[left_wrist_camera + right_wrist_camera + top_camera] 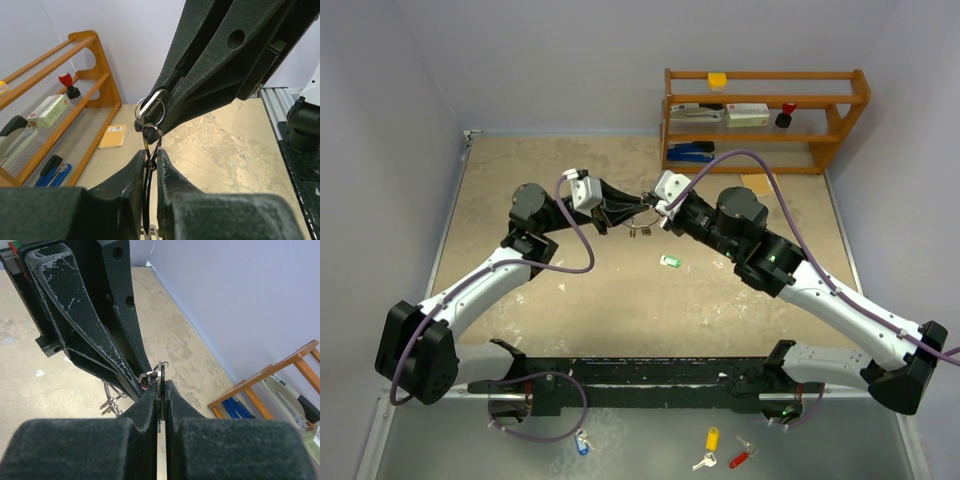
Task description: Remove the keys from the keyring
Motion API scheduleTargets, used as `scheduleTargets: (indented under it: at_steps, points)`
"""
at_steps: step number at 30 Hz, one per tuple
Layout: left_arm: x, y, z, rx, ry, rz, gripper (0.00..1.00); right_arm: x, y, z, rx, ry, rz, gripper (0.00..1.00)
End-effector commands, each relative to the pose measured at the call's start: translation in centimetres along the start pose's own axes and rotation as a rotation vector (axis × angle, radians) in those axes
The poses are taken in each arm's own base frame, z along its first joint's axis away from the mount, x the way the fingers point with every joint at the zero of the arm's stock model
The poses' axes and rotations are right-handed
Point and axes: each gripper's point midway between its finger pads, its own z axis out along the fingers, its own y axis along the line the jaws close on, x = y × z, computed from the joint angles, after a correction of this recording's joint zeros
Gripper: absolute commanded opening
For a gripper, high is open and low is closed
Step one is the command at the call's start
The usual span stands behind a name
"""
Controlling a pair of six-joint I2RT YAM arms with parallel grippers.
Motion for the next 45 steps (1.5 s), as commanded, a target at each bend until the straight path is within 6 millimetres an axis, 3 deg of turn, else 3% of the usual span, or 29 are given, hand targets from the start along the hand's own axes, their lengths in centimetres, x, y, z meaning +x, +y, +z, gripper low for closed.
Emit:
scheduleTargets:
  at_steps: [1,16,20,23,30,36,39,45]
  points:
    - [-2.0,0.2,-0.3,-0.024,-0.052,0.061,0.11,-3.0,-1.3,-0.8,0.047,-0.097,0.0,0.0]
    - [-3.5,-0.2,-0.4,-0.015,-0.082,0.079,0.19,-2.9,-1.1,-0.7,0.041,-0.094,0.004,0.0]
    - [-3.0,-0.3,-0.3,0.001,-0.076,0.07,0.14,-3.0,-1.2,-0.8,0.041,-0.098,0.005,0.0]
    - [-2.8,-0.3,-0.1,0.011,-0.073,0.061,0.01,-3.0,-1.2,-0.8,0.043,-0.098,0.006,0.0]
    - [-2.3,-0.3,0.3,0.037,-0.052,0.018,0.0,-2.9,-1.2,-0.8,0.047,-0.096,0.008,0.0]
    - [-0.5,-0.2,0.2,0.051,0.022,0.019,0.0,-3.1,-1.4,-0.9,0.055,-0.099,0.006,0.0]
    - [0.2,-0.7,0.0,0.08,0.062,0.03,0.16,-3.1,-1.5,-1.0,0.059,-0.099,0.002,0.0]
    - [-0.3,-0.7,-0.3,0.069,0.057,0.072,0.19,-3.2,-1.5,-1.0,0.057,-0.103,0.002,0.0]
